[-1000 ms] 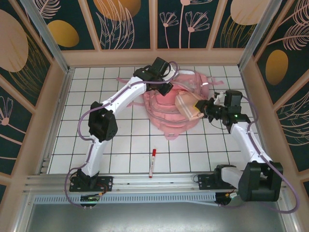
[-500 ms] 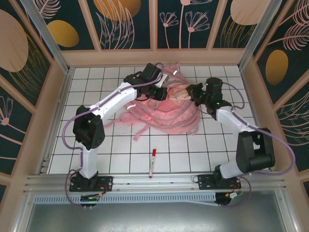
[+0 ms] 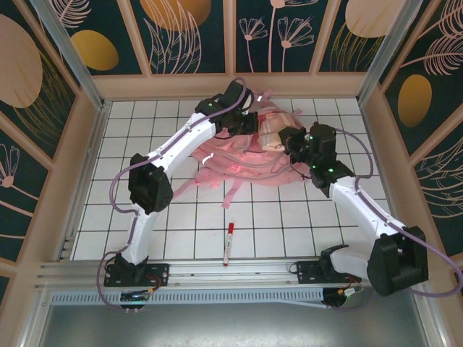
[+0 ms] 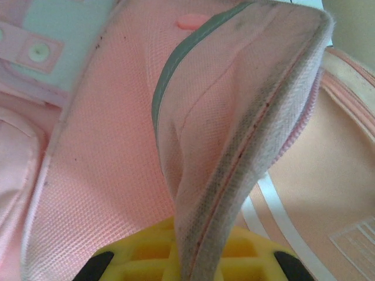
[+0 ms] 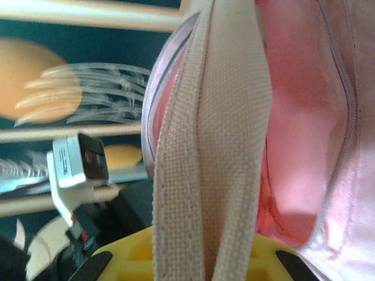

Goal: Pack the student bag

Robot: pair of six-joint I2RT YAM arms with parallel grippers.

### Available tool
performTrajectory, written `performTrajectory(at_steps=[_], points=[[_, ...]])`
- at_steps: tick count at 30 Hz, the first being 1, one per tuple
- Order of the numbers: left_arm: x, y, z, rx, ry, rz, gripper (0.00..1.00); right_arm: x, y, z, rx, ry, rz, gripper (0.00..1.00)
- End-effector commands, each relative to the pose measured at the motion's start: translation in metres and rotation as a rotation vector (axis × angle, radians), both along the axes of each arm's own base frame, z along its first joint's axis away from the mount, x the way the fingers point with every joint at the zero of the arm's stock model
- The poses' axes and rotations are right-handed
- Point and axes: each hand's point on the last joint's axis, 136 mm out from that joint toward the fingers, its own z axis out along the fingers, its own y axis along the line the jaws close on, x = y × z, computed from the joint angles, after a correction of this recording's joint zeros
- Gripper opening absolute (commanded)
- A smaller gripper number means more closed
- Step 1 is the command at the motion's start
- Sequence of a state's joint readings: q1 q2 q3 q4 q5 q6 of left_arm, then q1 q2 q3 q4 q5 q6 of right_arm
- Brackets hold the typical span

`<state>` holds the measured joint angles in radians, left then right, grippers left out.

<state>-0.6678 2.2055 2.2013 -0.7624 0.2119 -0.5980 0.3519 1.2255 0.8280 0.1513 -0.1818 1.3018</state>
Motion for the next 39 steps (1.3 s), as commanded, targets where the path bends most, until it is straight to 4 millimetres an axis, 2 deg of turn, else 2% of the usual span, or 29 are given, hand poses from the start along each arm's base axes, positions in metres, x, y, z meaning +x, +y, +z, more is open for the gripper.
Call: performTrajectory(at_steps=[1, 4, 8, 12, 13, 15, 16, 17, 19, 20, 22, 24, 29, 35, 36, 39], points=[[-0.007, -0.027, 0.049, -0.204, 0.000, -0.039, 0.00, 0.029, -0.009, -0.021, -0.044, 0.013, -0.210, 0.00], [-0.011, -0.031, 0.055, -0.259, 0.010, -0.045, 0.00, 0.051, -0.001, -0.023, -0.131, 0.003, -0.275, 0.00], [-0.016, -0.035, 0.066, -0.313, 0.018, -0.055, 0.00, 0.058, 0.004, -0.040, -0.201, 0.000, -0.380, 0.00], [-0.020, -0.038, 0.066, -0.327, 0.047, -0.067, 0.00, 0.069, 0.031, -0.061, -0.197, -0.008, -0.291, 0.02], [-0.020, -0.037, 0.066, -0.321, 0.042, -0.066, 0.00, 0.069, 0.039, -0.068, -0.203, 0.001, -0.245, 0.09], [-0.017, -0.034, 0.064, -0.303, 0.032, -0.055, 0.00, 0.065, 0.044, -0.083, -0.244, 0.040, -0.193, 0.15], [-0.015, -0.031, 0.063, -0.290, 0.026, -0.041, 0.00, 0.063, 0.047, -0.091, -0.282, 0.071, -0.150, 0.22], [-0.013, -0.030, 0.060, -0.277, 0.025, -0.030, 0.00, 0.065, 0.047, -0.096, -0.303, 0.089, -0.105, 0.28], [-0.007, -0.026, 0.053, -0.251, 0.033, -0.004, 0.00, 0.062, 0.044, -0.107, -0.323, 0.136, 0.002, 0.33], [-0.006, -0.026, 0.049, -0.245, 0.047, 0.002, 0.00, 0.060, 0.040, -0.109, -0.343, 0.150, 0.030, 0.35], [-0.002, -0.022, 0.044, -0.231, 0.064, 0.018, 0.00, 0.054, 0.032, -0.107, -0.368, 0.167, 0.102, 0.47], [0.002, -0.019, 0.040, -0.210, 0.065, 0.028, 0.00, 0.050, 0.023, -0.101, -0.352, 0.172, 0.162, 0.52], [0.005, -0.013, 0.030, -0.181, 0.077, 0.039, 0.00, 0.040, -0.006, -0.076, -0.403, 0.185, 0.315, 0.53], [0.005, -0.011, 0.022, -0.166, 0.095, 0.043, 0.00, 0.018, -0.031, -0.071, -0.402, 0.231, 0.443, 0.53], [0.005, -0.011, 0.022, -0.167, 0.097, 0.044, 0.00, 0.016, -0.029, -0.069, -0.399, 0.219, 0.468, 0.50], [0.004, -0.013, 0.020, -0.172, 0.108, 0.041, 0.00, 0.008, -0.014, -0.070, -0.326, 0.202, 0.544, 0.32]])
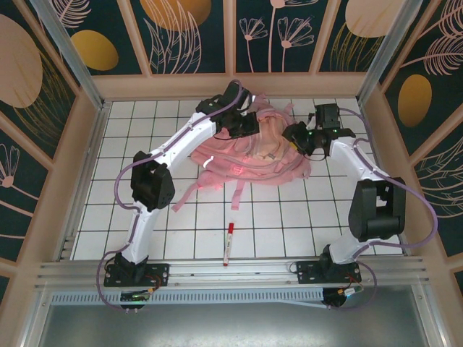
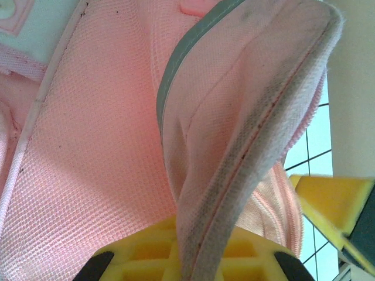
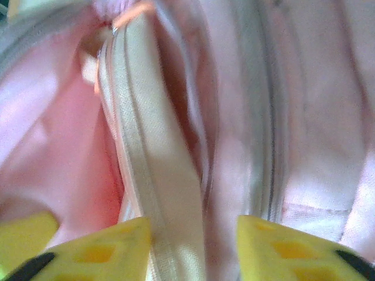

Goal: Pack the student bag

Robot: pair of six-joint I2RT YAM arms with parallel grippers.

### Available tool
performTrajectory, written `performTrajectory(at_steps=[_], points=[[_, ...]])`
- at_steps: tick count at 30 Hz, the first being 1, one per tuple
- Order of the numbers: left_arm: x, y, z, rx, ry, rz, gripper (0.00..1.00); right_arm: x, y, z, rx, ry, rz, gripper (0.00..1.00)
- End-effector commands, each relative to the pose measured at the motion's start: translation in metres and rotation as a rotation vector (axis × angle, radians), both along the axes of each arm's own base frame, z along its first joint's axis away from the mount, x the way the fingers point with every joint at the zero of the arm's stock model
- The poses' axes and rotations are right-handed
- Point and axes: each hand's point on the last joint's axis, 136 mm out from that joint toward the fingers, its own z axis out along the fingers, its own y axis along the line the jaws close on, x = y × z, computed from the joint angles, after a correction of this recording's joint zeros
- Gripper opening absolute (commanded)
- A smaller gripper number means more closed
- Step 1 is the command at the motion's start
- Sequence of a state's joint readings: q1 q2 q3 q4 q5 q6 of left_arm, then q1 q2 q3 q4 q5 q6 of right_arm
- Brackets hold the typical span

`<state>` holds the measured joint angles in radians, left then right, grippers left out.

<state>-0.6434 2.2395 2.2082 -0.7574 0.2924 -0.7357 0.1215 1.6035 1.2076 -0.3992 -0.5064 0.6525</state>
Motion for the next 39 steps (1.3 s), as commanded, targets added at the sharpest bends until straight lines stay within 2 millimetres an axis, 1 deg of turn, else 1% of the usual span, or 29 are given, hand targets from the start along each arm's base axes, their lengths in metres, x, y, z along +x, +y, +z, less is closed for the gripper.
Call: performTrajectory(at_steps=[1, 3, 6, 11, 13, 16, 18, 19, 22, 24, 26, 28, 29, 31, 33, 37, 38, 39], points=[[0.000, -0.011, 0.033, -0.092, -0.027, -0.028, 0.00, -0.027, 0.029, 0.007, 0.094, 0.032, 0.176, 0.32], [-0.001, -0.012, 0.032, -0.093, -0.020, -0.029, 0.00, -0.028, 0.040, 0.007, 0.106, 0.035, 0.203, 0.37], [-0.002, -0.010, 0.031, -0.085, -0.017, -0.030, 0.00, -0.030, 0.055, 0.010, 0.138, 0.039, 0.216, 0.38], [-0.003, -0.009, 0.030, -0.080, -0.014, -0.028, 0.00, -0.036, 0.068, 0.004, 0.160, 0.074, 0.231, 0.41], [-0.003, -0.009, 0.031, -0.083, -0.013, -0.028, 0.00, -0.036, 0.075, -0.001, 0.188, 0.087, 0.232, 0.38], [-0.003, -0.009, 0.033, -0.085, -0.020, -0.028, 0.00, -0.031, 0.081, -0.002, 0.247, 0.087, 0.196, 0.18], [-0.003, -0.008, 0.035, -0.083, -0.025, -0.030, 0.00, -0.021, 0.077, -0.001, 0.268, 0.061, 0.119, 0.03], [-0.004, -0.008, 0.036, -0.081, -0.026, -0.030, 0.00, -0.016, 0.072, 0.000, 0.266, 0.044, 0.073, 0.00], [-0.006, -0.005, 0.034, -0.064, -0.028, -0.040, 0.00, 0.006, 0.056, 0.013, 0.265, -0.041, -0.100, 0.00], [-0.008, -0.002, 0.033, -0.047, -0.030, -0.046, 0.00, 0.019, 0.039, 0.021, 0.270, -0.109, -0.248, 0.00], [-0.008, 0.000, 0.033, -0.034, -0.034, -0.046, 0.00, 0.026, 0.027, 0.029, 0.257, -0.159, -0.362, 0.00], [-0.010, 0.001, 0.034, -0.027, -0.036, -0.049, 0.00, 0.031, 0.012, 0.033, 0.204, -0.186, -0.479, 0.00], [-0.011, 0.002, 0.033, -0.027, -0.032, -0.049, 0.00, 0.032, 0.007, 0.033, 0.182, -0.200, -0.532, 0.00], [-0.013, 0.000, 0.033, -0.042, -0.020, -0.055, 0.00, 0.033, 0.003, 0.032, 0.138, -0.220, -0.635, 0.00], [-0.015, -0.005, 0.033, -0.070, 0.001, -0.064, 0.00, 0.033, 0.012, 0.028, 0.097, -0.246, -0.701, 0.00], [-0.016, -0.011, 0.036, -0.111, 0.016, -0.066, 0.00, 0.040, 0.050, 0.014, 0.076, -0.258, -0.723, 0.00], [-0.015, -0.012, 0.036, -0.117, 0.017, -0.065, 0.00, 0.043, 0.053, 0.008, 0.057, -0.252, -0.747, 0.00], [-0.015, -0.013, 0.037, -0.125, 0.019, -0.064, 0.00, 0.041, 0.066, 0.001, 0.043, -0.246, -0.741, 0.00]])
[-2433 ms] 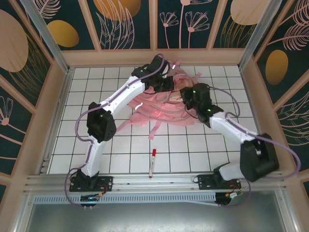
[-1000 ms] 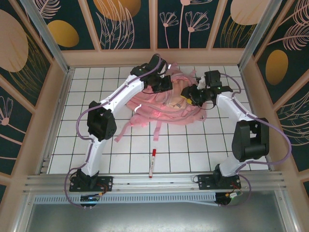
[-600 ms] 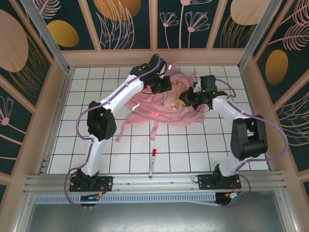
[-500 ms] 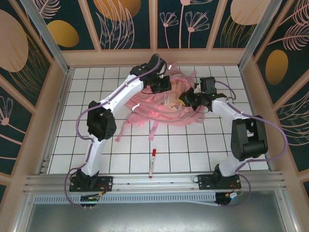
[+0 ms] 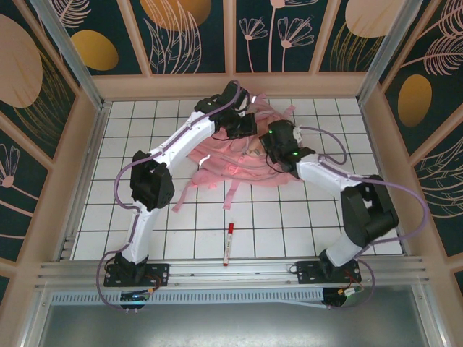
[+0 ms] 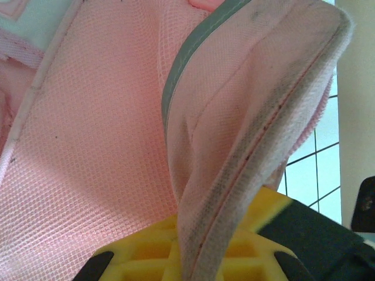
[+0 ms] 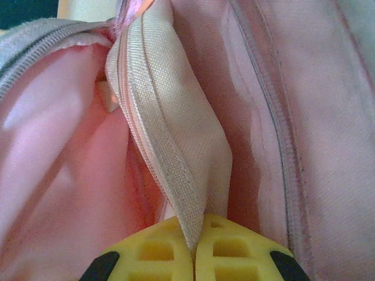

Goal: Pack the student bag

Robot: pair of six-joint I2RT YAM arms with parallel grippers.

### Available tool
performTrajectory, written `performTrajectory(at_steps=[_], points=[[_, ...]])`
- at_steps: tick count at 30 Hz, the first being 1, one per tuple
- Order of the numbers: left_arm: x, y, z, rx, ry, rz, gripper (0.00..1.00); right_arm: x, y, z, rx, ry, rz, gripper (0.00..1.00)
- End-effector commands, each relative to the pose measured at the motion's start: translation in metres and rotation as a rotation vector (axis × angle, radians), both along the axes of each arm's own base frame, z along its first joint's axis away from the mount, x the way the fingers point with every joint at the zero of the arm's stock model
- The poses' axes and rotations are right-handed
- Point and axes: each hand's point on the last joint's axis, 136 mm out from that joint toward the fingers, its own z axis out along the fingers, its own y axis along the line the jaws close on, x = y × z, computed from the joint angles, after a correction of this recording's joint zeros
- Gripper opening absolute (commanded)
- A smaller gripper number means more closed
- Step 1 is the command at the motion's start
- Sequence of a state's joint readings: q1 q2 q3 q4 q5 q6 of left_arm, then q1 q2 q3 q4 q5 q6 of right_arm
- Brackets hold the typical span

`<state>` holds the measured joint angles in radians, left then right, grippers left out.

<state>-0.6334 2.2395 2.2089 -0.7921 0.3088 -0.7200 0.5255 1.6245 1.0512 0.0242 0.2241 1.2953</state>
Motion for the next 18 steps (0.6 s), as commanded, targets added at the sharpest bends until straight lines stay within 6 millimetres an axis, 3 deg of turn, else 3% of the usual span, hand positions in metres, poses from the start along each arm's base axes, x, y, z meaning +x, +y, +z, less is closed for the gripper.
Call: performTrajectory(at_steps=[1, 5, 7, 10, 11, 13, 18], points=[[-0.012, -0.021, 0.042, -0.147, -0.003, -0.050, 0.00, 0.028, 0.003, 0.009, -0.009, -0.107, -0.191, 0.00], [-0.010, -0.024, 0.043, -0.174, 0.004, -0.042, 0.00, 0.044, 0.038, -0.008, 0.143, -0.115, -0.090, 0.00], [-0.008, -0.025, 0.045, -0.186, 0.006, -0.034, 0.00, 0.049, 0.067, -0.003, 0.272, -0.135, 0.062, 0.00], [-0.004, -0.024, 0.051, -0.208, 0.000, -0.022, 0.00, 0.047, 0.088, 0.010, 0.485, -0.095, 0.275, 0.01], [-0.003, -0.022, 0.051, -0.208, 0.001, -0.017, 0.00, 0.044, 0.091, 0.017, 0.539, -0.084, 0.362, 0.13], [0.001, -0.016, 0.049, -0.199, 0.001, -0.002, 0.00, 0.036, 0.082, 0.025, 0.582, -0.078, 0.455, 0.20], [0.012, 0.006, 0.033, -0.154, -0.001, 0.050, 0.00, 0.026, 0.024, 0.012, 0.295, -0.003, 0.536, 0.36]])
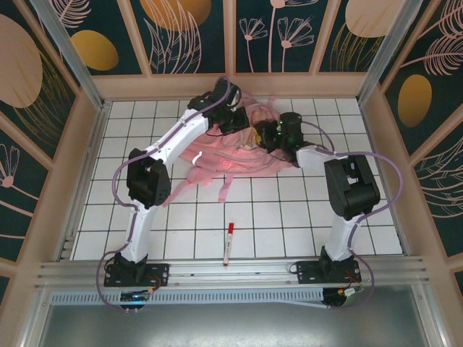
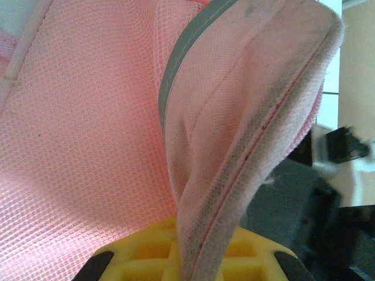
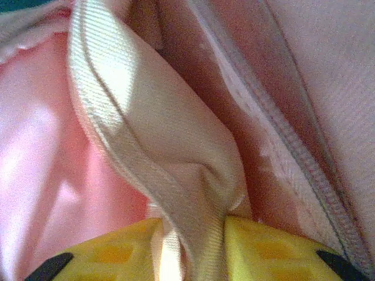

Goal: Pack the student bag

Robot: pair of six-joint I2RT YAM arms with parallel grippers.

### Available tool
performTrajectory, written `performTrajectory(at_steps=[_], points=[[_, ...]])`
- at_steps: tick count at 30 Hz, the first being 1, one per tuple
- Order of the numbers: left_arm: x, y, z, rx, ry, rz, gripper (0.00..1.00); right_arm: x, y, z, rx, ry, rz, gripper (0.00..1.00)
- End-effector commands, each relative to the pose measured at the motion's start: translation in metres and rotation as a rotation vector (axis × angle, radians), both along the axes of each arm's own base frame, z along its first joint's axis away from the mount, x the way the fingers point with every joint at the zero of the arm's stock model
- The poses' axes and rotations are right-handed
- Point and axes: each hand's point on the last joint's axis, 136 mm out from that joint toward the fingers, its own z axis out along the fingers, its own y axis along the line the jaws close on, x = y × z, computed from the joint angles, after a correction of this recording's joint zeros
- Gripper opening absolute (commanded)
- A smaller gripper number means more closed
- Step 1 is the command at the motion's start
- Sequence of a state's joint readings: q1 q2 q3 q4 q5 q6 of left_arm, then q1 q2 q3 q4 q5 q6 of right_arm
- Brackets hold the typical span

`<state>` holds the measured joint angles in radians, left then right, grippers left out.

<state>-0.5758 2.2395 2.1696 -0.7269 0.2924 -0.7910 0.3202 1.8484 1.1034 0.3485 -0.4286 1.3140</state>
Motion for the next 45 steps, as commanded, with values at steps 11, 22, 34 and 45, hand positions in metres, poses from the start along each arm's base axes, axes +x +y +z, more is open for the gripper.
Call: performTrajectory(at_steps=[11, 22, 34, 45], points=[[-0.017, -0.012, 0.027, -0.136, 0.004, -0.056, 0.00, -0.068, -0.012, 0.013, -0.239, 0.006, 0.456, 0.39], [-0.020, -0.017, 0.040, -0.180, 0.003, -0.075, 0.00, -0.040, 0.058, 0.015, -0.136, -0.051, 0.484, 0.04], [-0.025, -0.033, 0.090, -0.325, -0.045, -0.123, 0.00, -0.001, 0.101, -0.026, 0.043, -0.040, 0.248, 0.00], [-0.034, -0.027, 0.087, -0.344, -0.050, -0.126, 0.00, 0.001, 0.114, -0.043, 0.117, -0.031, 0.385, 0.04]])
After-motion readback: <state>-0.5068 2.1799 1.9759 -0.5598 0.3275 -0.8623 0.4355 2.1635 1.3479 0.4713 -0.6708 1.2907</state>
